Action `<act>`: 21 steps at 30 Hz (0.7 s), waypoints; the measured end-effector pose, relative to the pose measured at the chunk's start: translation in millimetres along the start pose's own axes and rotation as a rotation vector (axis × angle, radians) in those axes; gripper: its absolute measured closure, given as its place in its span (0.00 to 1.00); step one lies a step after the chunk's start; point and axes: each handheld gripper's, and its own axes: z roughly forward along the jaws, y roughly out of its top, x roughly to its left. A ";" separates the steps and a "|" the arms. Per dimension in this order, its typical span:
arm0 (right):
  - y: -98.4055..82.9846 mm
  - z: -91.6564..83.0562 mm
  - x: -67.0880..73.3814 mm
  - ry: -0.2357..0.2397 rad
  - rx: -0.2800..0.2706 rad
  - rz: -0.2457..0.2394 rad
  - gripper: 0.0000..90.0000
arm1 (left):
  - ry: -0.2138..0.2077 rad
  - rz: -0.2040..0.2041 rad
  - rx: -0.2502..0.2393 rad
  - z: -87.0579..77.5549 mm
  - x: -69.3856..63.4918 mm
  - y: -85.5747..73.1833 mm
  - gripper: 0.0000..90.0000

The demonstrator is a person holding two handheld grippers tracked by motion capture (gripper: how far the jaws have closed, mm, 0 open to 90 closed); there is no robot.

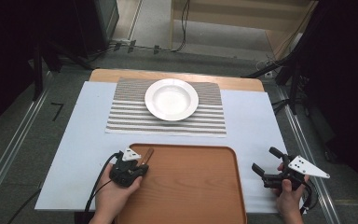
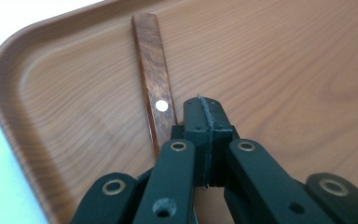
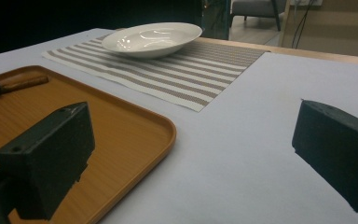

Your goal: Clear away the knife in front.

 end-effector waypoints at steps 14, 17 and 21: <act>0.0 0.3 0.1 0.000 0.000 -0.003 0.00 | 0.001 -0.037 -0.009 -13.1 19.3 -10.7 1.00; 0.0 -0.1 0.2 0.002 0.000 0.000 0.00 | -0.003 -0.043 -0.008 -15.0 22.6 -12.2 1.00; 0.0 0.1 0.0 0.001 -0.001 -0.002 0.00 | -0.006 -0.043 -0.008 -15.3 23.4 -12.4 1.00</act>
